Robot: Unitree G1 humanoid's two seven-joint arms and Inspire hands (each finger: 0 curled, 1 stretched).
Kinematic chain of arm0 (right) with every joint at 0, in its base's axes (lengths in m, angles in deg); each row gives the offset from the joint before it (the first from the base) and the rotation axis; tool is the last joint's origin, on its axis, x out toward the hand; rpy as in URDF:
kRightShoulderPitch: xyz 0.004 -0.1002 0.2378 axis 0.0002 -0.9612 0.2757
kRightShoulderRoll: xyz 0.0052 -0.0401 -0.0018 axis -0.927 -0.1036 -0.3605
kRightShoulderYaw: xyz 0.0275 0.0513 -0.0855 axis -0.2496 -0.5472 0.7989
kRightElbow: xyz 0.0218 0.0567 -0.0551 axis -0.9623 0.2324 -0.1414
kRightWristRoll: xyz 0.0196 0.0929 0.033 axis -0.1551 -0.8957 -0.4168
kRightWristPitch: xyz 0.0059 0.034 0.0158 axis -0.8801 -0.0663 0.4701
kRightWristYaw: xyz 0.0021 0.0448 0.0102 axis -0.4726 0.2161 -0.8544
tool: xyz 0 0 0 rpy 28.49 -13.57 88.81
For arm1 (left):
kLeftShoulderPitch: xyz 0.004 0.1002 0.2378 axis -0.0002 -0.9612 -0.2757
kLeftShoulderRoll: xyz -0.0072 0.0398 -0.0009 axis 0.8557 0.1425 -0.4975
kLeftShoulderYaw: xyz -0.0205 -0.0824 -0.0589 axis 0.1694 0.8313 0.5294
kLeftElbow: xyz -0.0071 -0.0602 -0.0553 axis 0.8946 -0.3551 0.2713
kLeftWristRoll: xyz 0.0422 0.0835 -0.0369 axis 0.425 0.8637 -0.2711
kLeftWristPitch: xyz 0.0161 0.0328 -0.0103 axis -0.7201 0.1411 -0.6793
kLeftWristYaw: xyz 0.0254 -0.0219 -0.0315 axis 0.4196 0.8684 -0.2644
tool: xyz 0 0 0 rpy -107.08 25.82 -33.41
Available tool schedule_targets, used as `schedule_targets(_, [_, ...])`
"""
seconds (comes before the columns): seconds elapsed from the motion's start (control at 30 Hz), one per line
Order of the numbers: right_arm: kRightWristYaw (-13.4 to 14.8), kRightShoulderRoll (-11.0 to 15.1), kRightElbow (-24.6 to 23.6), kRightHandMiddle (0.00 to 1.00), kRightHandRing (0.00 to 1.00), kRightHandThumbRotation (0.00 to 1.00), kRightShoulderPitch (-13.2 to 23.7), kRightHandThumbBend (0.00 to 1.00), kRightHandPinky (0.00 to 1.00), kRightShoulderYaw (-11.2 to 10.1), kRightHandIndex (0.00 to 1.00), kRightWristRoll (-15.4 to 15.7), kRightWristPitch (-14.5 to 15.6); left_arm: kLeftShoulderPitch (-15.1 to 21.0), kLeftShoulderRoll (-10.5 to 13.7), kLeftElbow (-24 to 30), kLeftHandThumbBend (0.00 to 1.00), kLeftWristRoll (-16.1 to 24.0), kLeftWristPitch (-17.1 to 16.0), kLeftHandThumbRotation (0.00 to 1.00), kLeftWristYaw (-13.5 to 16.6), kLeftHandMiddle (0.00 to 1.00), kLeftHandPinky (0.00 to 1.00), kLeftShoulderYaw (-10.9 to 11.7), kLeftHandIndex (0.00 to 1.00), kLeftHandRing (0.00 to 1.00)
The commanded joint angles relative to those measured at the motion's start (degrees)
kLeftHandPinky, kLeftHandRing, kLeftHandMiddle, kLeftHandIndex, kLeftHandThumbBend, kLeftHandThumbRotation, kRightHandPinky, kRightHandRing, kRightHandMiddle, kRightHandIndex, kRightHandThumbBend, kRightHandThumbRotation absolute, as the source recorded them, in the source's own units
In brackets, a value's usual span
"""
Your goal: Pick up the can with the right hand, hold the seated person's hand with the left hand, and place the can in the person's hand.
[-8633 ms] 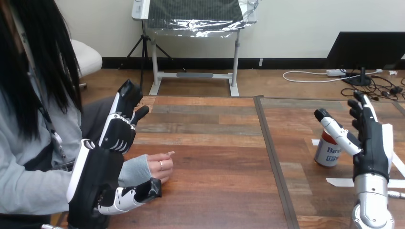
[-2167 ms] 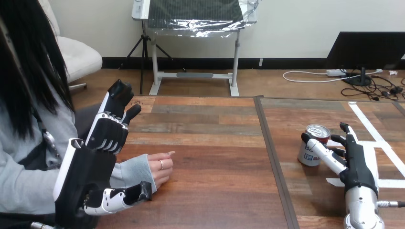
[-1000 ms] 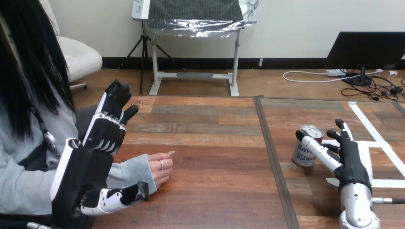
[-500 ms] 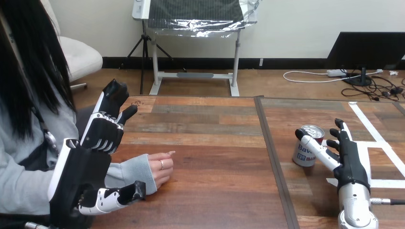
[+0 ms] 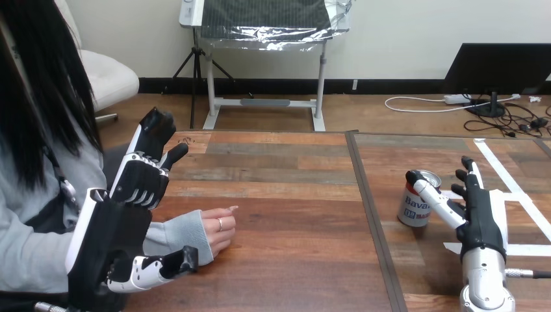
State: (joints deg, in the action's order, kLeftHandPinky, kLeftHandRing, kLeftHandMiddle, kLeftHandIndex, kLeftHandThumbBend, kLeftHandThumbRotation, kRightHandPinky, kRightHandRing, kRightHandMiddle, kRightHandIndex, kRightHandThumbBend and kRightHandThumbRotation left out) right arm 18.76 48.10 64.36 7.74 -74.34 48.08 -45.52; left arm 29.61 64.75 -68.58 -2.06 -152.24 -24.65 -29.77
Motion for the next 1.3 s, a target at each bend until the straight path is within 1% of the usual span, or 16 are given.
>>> schedule_targets(0.0, [1.2, 0.6, -1.1, 0.93, 0.9, 0.64, 4.3, 1.0, 0.84, 0.1, 0.99, 0.3, -2.2, 4.0, 0.0, 1.1, 1.0, -1.0, 0.2, 0.52, -0.2, 1.0, 0.93, 1.0, 0.99, 1.0])
schedule_targets(0.03, [1.3, 0.6, -1.1, 0.94, 0.9, 0.64, 4.3, 1.0, 0.83, 0.0, 1.0, 0.3, -2.3, 4.1, 0.1, 1.1, 1.0, -1.1, 0.3, 0.51, -0.3, 1.0, 0.94, 1.0, 0.99, 1.0])
schedule_targets(0.1, [2.4, 0.8, -1.0, 0.95, 0.9, 0.66, 4.2, 1.0, 0.84, 0.4, 1.0, 0.9, -2.4, 4.2, 0.1, 0.8, 1.0, -1.2, 0.1, 0.51, -0.4, 1.0, 0.94, 1.1, 0.99, 1.0])
schedule_targets(0.2, [3.4, 0.9, -1.0, 0.95, 0.9, 0.68, 4.1, 1.0, 0.84, 0.7, 1.0, 1.4, -2.5, 4.4, 0.1, 0.5, 1.0, -1.2, -0.1, 0.52, -0.6, 1.0, 0.95, 1.2, 0.99, 1.0])
schedule_targets(0.33, [3.8, 0.8, -1.1, 0.96, 0.89, 0.73, 4.1, 1.0, 0.83, 0.2, 1.0, 1.1, -2.6, 4.8, 0.1, 0.1, 1.0, -1.3, -0.2, 0.52, -0.9, 1.0, 0.96, 1.4, 1.0, 1.0])
schedule_targets(0.37, [4.4, 0.9, -1.1, 0.96, 0.89, 0.74, 4.0, 1.0, 0.83, 0.5, 1.0, 1.5, -2.6, 4.7, 0.1, 0.1, 1.0, -1.3, -0.2, 0.52, -1.0, 1.0, 0.96, 1.4, 1.0, 1.0])
schedule_targets(0.43, [5.1, 1.0, -1.1, 0.97, 0.9, 0.77, 4.0, 1.0, 0.84, 0.8, 1.0, 2.0, -2.5, 4.8, 0.1, 0.0, 1.0, -1.3, -0.2, 0.52, -1.1, 1.0, 0.96, 1.5, 1.0, 1.0])
schedule_targets(0.53, [5.3, 1.2, -1.1, 0.99, 0.93, 0.81, 3.9, 1.0, 0.88, 0.9, 1.0, 2.2, -2.8, 5.1, 0.0, -0.4, 1.0, -1.6, -0.4, 0.52, -1.6, 1.0, 0.96, 1.7, 1.0, 1.0])
schedule_targets(0.63, [5.2, 1.0, -1.3, 0.99, 0.97, 0.87, 3.6, 1.0, 0.91, 0.4, 1.0, 1.5, -4.8, 4.9, -0.4, 0.2, 1.0, -2.2, 0.7, 0.51, -1.8, 1.0, 0.97, 1.7, 1.0, 1.0])
schedule_targets(0.83, [5.6, 0.5, -1.7, 1.0, 0.99, 0.93, 3.6, 1.0, 0.94, -0.8, 1.0, 0.3, -8.4, 4.9, -0.6, 0.4, 1.0, -2.5, 1.3, 0.5, -2.3, 1.0, 0.99, 2.0, 1.0, 1.0])
schedule_targets(0.87, [5.7, 0.4, -1.8, 1.0, 0.99, 0.94, 3.6, 1.0, 0.94, -1.1, 1.0, 0.0, -9.4, 4.7, -0.7, 0.7, 1.0, -2.3, 1.4, 0.5, -2.0, 1.0, 0.99, 2.1, 1.0, 1.0])
schedule_targets(0.93, [5.8, 0.2, -1.8, 1.0, 1.0, 0.96, 3.7, 1.0, 0.95, -1.4, 1.0, -0.3, -10.5, 4.6, -0.8, 0.9, 1.0, -2.1, 1.6, 0.5, -1.8, 1.0, 0.99, 2.2, 1.0, 1.0])
schedule_targets(1.03, [5.6, -0.2, -2.0, 1.0, 1.0, 0.97, 4.0, 1.0, 0.96, -2.1, 1.0, -1.2, -12.4, 4.7, -0.6, 1.0, 1.0, -3.1, 2.1, 0.49, -3.2, 1.0, 1.0, 2.2, 1.0, 1.0])
schedule_targets(1.13, [4.2, -0.7, -2.3, 1.0, 1.0, 0.97, 4.2, 1.0, 0.97, -3.0, 1.0, -2.7, -14.4, 4.6, -0.9, 1.1, 1.0, -2.8, 2.3, 0.49, -2.9, 1.0, 1.0, 2.5, 1.0, 1.0])
schedule_targets(1.17, [3.1, -1.0, -2.4, 1.0, 1.0, 0.97, 4.3, 1.0, 0.97, -3.6, 1.0, -3.7, -15.3, 4.5, -1.1, 1.2, 1.0, -2.5, 2.4, 0.48, -2.4, 1.0, 1.0, 2.6, 1.0, 1.0])
schedule_targets(1.27, [0.8, -1.6, -2.8, 1.0, 1.0, 0.96, 4.6, 1.0, 0.99, -4.6, 1.0, -5.6, -17.2, 4.4, -1.4, 1.3, 1.0, -2.1, 2.4, 0.48, -1.9, 1.0, 1.0, 2.8, 1.0, 1.0])
